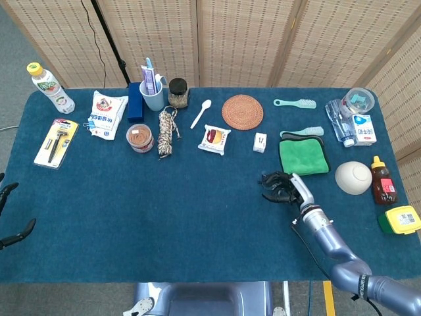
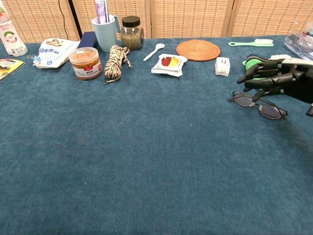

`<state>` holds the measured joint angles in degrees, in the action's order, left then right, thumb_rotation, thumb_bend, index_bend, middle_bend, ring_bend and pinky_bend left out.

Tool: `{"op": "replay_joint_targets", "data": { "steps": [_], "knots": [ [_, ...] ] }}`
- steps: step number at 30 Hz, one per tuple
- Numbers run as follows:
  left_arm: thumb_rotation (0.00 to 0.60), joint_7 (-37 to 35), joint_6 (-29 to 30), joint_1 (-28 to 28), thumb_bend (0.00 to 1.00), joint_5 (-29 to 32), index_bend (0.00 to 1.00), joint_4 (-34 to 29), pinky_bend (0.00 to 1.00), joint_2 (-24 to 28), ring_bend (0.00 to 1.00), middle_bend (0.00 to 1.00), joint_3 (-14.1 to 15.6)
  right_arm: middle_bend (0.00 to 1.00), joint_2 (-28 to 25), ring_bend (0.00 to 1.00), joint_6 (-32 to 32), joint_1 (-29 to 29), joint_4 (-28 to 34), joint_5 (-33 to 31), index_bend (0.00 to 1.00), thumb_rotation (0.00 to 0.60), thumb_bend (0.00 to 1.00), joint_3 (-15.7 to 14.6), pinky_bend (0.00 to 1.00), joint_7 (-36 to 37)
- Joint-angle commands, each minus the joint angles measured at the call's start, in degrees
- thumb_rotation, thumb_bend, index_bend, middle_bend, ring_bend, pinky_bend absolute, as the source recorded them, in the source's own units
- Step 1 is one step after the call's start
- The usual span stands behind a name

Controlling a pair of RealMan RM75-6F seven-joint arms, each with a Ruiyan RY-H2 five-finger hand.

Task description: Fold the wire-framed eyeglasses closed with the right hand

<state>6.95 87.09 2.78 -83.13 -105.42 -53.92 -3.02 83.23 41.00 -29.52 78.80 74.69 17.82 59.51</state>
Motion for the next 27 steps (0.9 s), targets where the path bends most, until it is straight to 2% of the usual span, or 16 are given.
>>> {"op": "replay_joint_targets", "data": {
  "steps": [1,4,9,15,19,21,27],
  "knots": [
    [0.347,0.0,-0.1,0.0,0.25,0.0,0.17,0.1,0.03,-0.1,0.05,0.01,0.1,0.31,-1.9,0.32,2.1,0.4,2.1,2.1,0.47,0.600,0.22,-0.5,0.37,-1.4],
    [0.347,-0.1,-0.1,-0.2,0.25,0.1,0.17,0.2,0.03,-0.3,0.05,0.01,0.3,0.26,-3.6,0.24,5.5,1.0,3.7,4.0,0.42,0.600,0.22,-1.4,0.25,-6.3],
    [0.347,-0.3,-0.2,-0.5,0.25,0.4,0.17,0.6,0.03,-0.7,0.05,0.01,0.6,0.20,-5.3,0.14,12.9,3.4,6.5,3.6,0.36,0.600,0.22,-2.9,0.13,-21.4],
    [0.344,-0.5,-0.4,-0.9,0.25,1.2,0.16,1.7,0.03,-1.8,0.05,0.01,0.9,0.15,-5.3,0.08,21.0,6.4,8.2,0.2,0.32,0.600,0.22,-5.0,0.06,-43.8],
    [0.345,-0.7,-0.6,-1.2,0.25,1.4,0.14,2.2,0.03,-2.3,0.05,0.01,1.1,0.12,-5.8,0.05,24.2,7.9,9.9,-1.2,0.29,0.600,0.22,-6.1,0.03,-52.3],
    [0.344,-0.6,-0.8,-1.4,0.25,1.8,0.13,2.5,0.03,-2.8,0.05,0.01,1.4,0.11,-6.2,0.04,28.2,9.8,11.1,-1.6,0.28,0.600,0.22,-6.9,0.02,-58.1],
    [0.345,-0.3,-0.6,-1.8,0.25,1.7,0.13,2.9,0.03,-3.7,0.05,0.01,1.8,0.08,-6.3,0.01,35.2,13.0,13.4,-2.5,0.25,0.600,0.22,-8.2,0.00,-67.6]
  ]
}}
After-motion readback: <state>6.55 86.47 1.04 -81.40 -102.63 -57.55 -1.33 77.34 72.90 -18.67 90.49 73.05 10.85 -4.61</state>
